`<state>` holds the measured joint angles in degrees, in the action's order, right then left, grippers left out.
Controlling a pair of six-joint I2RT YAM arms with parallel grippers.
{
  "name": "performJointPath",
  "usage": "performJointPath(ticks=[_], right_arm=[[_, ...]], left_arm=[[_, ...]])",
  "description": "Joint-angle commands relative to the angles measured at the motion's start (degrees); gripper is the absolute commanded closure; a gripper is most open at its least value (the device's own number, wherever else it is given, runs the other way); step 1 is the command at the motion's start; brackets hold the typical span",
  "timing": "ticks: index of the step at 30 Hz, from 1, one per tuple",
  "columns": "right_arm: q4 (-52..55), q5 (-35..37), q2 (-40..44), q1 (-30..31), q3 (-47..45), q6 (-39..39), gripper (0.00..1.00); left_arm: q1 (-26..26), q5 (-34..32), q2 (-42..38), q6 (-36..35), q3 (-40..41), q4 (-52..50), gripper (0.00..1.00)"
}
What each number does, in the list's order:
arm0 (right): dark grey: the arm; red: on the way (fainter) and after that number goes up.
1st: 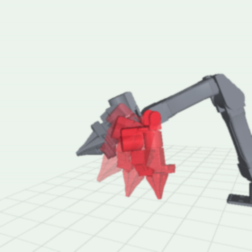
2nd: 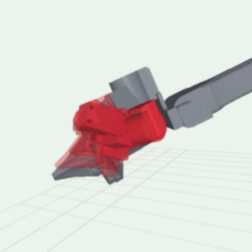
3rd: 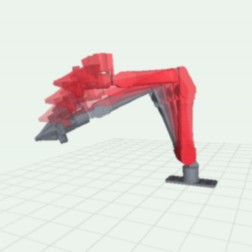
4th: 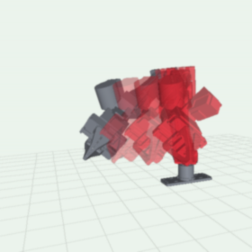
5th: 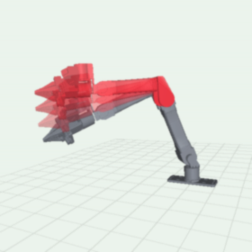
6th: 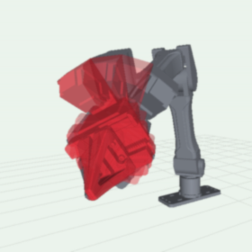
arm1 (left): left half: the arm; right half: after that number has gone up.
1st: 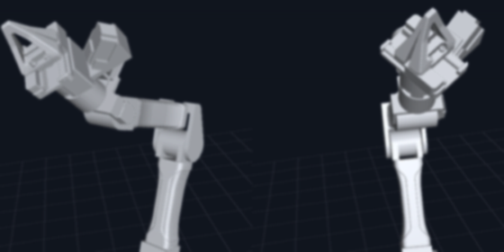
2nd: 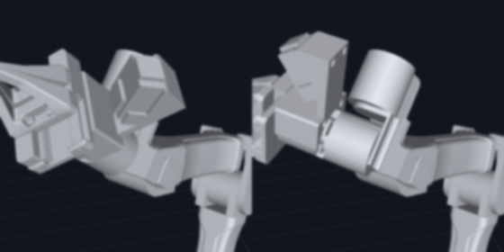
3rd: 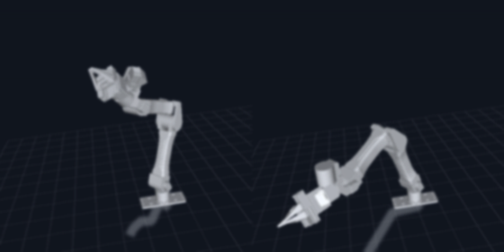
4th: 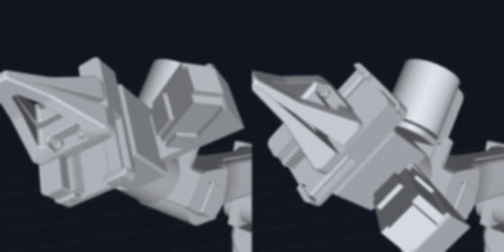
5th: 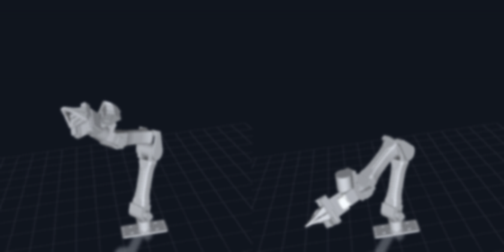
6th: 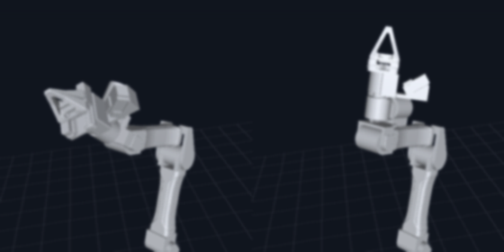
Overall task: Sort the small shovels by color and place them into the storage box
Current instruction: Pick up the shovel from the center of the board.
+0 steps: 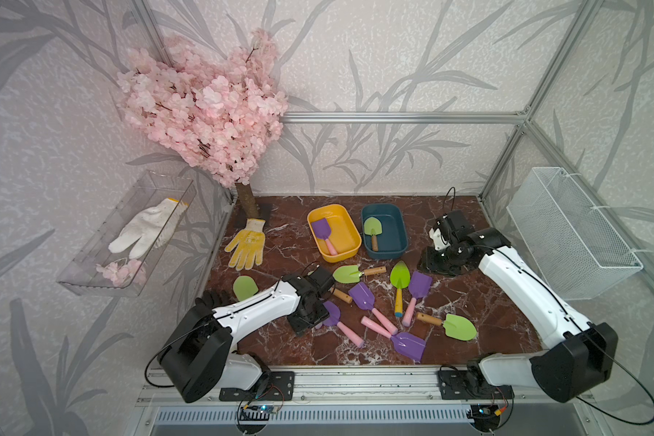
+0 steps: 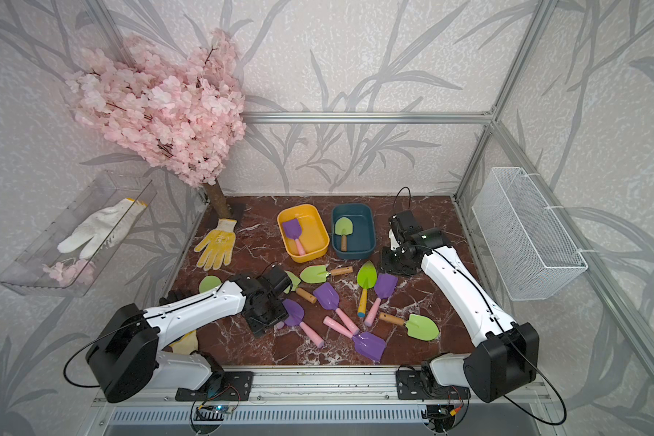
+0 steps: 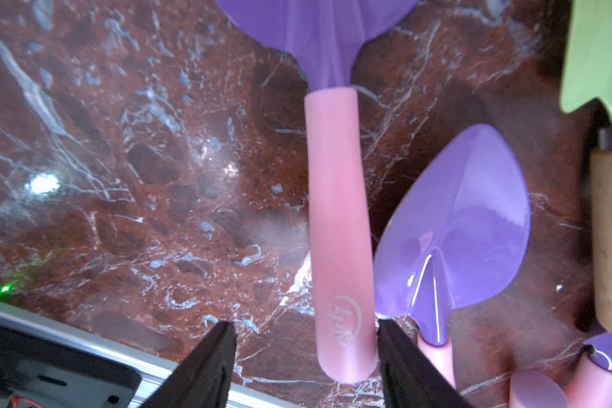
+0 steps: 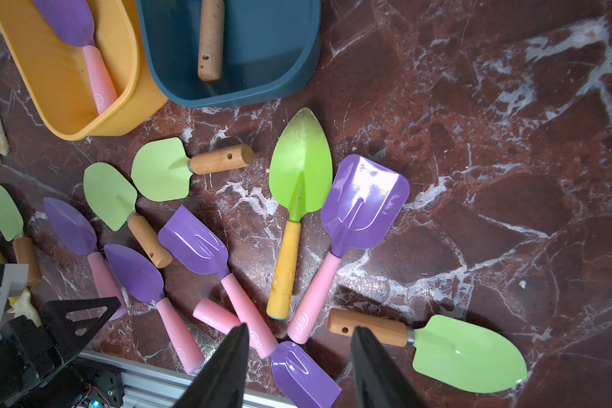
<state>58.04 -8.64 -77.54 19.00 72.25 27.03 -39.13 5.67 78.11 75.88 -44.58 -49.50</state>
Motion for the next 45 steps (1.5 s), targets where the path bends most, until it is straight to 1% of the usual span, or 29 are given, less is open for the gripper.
performJointPath(ticks=[1,14,21,25,30,39,45], right_arm=[[-0.68,-0.14,0.02,-0.22,-0.38,0.4,0.49],[-0.81,-0.14,-0.33,-0.2,-0.41,0.4,0.49],[-0.66,0.1,-0.08,-0.21,-0.34,0.4,0.49],[-0.21,0.47,0.02,-0.28,-0.24,-0.03,0.49],[-0.28,0.56,-0.31,-0.2,-0.47,-0.13,0.49],[-0.56,0.56,-0.67,-0.22,-0.66,-0.13,0.49],[-0.65,0.27,-0.97,-0.22,-0.8,0.04,0.49]], left_arm=[[1.21,-0.84,-1.64,-0.33,2.01,-2.71,0.33],[4.66,-1.4,-7.13,-2.28,4.02,-5.86,0.33],[4.66,0.21,-3.22,-5.19,2.79,-2.8,0.33],[4.86,0.63,-2.41,-7.45,2.08,-1.16,0.33],[5.43,0.43,-0.5,-10.17,0.6,-2.02,0.34],[7.56,1.29,-1.26,-13.75,2.22,-0.29,0.36],[7.67,2.14,-0.84,-15.21,2.39,0.1,0.38]])
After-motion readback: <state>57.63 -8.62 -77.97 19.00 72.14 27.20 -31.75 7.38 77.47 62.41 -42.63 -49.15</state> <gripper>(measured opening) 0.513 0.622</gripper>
